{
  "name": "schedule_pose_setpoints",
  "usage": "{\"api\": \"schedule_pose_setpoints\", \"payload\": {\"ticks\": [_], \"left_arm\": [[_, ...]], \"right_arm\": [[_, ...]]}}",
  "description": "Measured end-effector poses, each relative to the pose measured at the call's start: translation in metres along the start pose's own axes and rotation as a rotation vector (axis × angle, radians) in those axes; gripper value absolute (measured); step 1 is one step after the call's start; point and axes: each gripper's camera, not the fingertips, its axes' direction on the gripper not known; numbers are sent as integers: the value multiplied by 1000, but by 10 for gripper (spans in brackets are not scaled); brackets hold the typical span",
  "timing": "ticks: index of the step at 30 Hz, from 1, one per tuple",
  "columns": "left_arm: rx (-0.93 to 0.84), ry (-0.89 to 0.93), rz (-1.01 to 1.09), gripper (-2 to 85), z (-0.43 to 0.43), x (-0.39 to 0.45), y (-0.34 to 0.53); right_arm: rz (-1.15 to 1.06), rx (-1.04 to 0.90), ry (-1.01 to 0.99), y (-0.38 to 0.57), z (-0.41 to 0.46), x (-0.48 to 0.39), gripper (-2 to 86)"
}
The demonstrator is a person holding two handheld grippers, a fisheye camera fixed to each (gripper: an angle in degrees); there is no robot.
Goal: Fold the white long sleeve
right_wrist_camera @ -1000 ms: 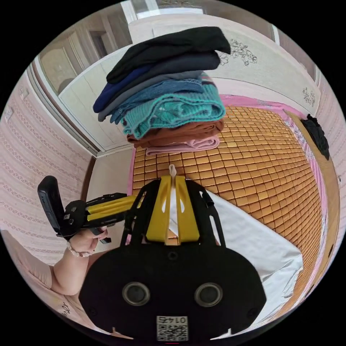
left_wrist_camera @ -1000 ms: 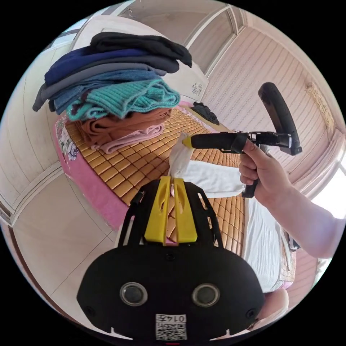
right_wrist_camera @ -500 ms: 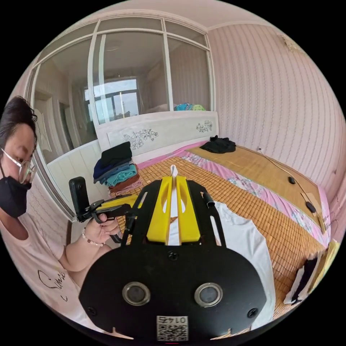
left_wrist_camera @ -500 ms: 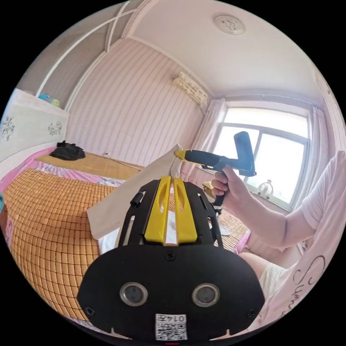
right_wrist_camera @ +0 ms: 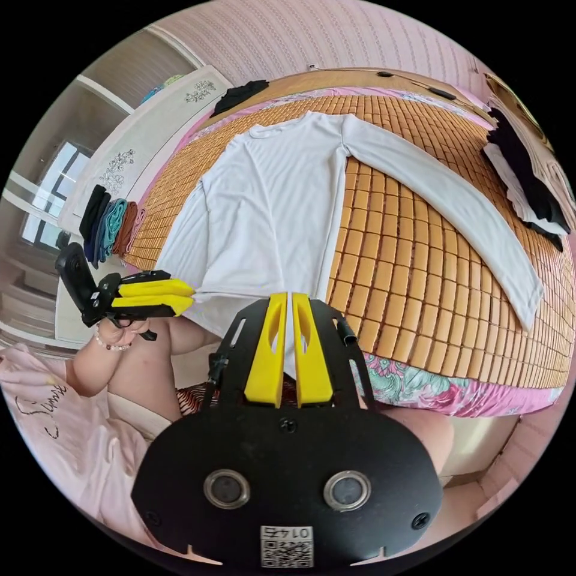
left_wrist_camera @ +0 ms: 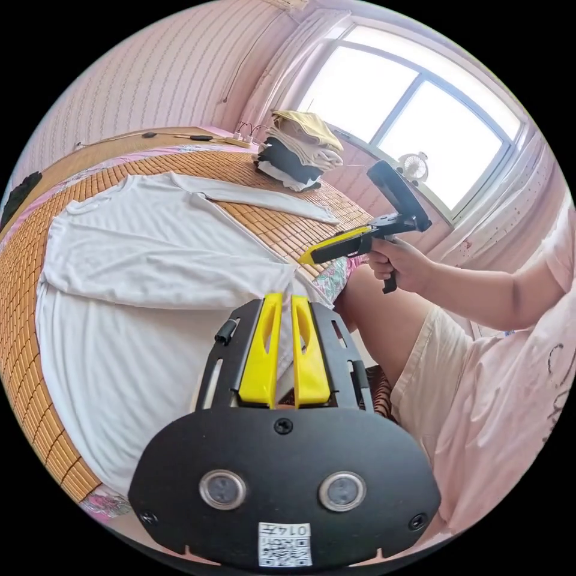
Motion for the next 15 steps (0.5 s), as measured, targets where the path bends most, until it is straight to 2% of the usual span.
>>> {"api": "schedule_pose_setpoints", "payload": {"ticks": [3, 5, 7, 10, 12, 15], "left_arm": [[36, -41, -73, 18, -31, -27, 2], [62, -128, -96, 17, -56, -48, 0], [49, -303, -112, 16, -85, -81, -11], [14, -468, -137, 18, -109, -123, -33], [16, -540, -136, 17, -120, -142, -49], [-18, -610, -148, 25, -123, -171, -76]], "right_arm": [[-26, -71, 83, 2, -5, 5, 5], [-94, -55, 130, -9, -12, -2, 8], [-188, -17, 158, -34, -16, -16, 16], [-337, 54, 126, -104, -8, -48, 41], [-461, 109, 54, -171, 5, -81, 59], [-549, 145, 66, -254, 34, -119, 69]]}}
